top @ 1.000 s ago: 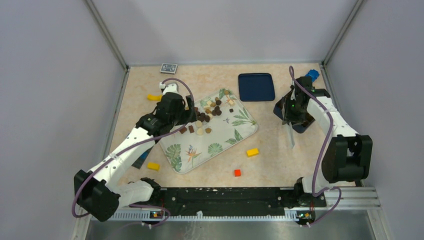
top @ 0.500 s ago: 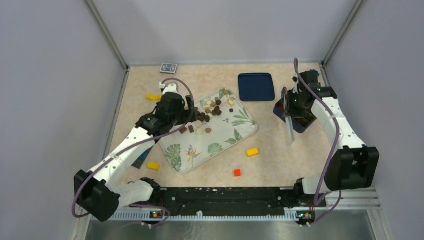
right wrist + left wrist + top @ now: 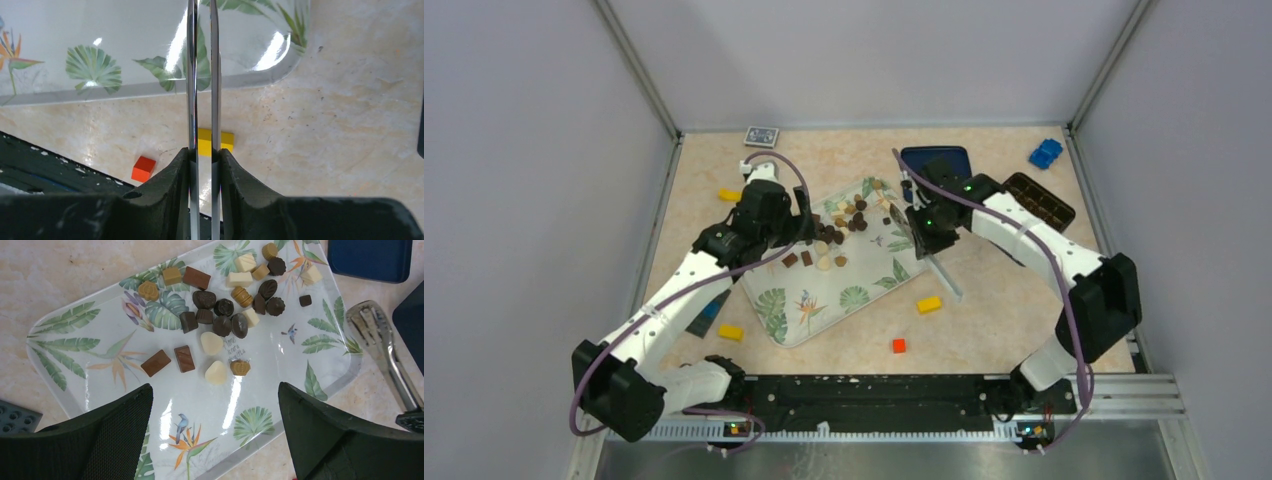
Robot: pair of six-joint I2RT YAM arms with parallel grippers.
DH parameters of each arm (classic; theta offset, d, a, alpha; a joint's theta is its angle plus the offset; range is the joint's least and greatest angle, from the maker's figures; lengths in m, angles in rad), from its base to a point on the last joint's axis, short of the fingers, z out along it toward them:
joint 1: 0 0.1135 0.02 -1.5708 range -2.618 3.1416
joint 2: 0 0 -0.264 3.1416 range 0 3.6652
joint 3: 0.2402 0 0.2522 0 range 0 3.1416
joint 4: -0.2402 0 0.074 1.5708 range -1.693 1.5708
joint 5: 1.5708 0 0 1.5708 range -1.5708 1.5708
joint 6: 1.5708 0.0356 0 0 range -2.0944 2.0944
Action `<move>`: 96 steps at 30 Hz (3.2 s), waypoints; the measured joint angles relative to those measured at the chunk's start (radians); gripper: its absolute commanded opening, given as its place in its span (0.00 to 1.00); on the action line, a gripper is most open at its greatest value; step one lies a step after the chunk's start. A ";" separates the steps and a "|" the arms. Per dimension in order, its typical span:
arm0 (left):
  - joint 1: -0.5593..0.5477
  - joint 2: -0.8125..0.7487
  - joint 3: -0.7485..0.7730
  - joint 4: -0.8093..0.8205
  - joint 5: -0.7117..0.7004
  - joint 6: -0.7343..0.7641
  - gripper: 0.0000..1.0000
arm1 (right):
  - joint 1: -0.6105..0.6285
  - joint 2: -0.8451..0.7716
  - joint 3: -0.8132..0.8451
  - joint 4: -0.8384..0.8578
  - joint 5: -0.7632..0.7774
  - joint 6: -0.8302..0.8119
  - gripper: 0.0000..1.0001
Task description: Pack the chocolate
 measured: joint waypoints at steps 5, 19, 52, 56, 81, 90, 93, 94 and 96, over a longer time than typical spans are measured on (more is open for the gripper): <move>0.002 0.000 0.000 -0.013 0.011 -0.008 0.99 | 0.063 0.069 0.000 -0.008 0.003 -0.003 0.26; 0.025 -0.015 0.002 -0.045 -0.001 -0.014 0.99 | 0.162 0.236 0.061 0.002 0.064 -0.030 0.38; 0.053 -0.043 0.002 -0.069 -0.015 -0.002 0.99 | 0.163 0.399 0.172 0.073 0.095 -0.054 0.41; 0.054 -0.043 0.002 -0.069 -0.015 -0.001 0.99 | 0.163 0.399 0.172 0.078 0.098 -0.055 0.31; 0.063 -0.055 0.002 -0.067 0.002 0.022 0.99 | 0.082 0.018 -0.014 0.017 0.106 -0.002 0.13; 0.066 -0.055 0.002 -0.060 0.007 0.031 0.99 | -0.407 -0.224 -0.147 -0.014 0.077 0.012 0.15; 0.067 -0.054 0.002 -0.057 0.011 0.031 0.99 | -0.483 -0.233 -0.160 -0.016 0.061 0.013 0.16; 0.067 -0.053 0.002 -0.055 0.013 0.031 0.99 | -0.505 -0.230 -0.166 -0.014 0.048 0.013 0.17; 0.067 -0.052 0.002 -0.053 0.019 0.031 0.99 | -0.531 -0.218 -0.166 -0.014 0.030 0.014 0.17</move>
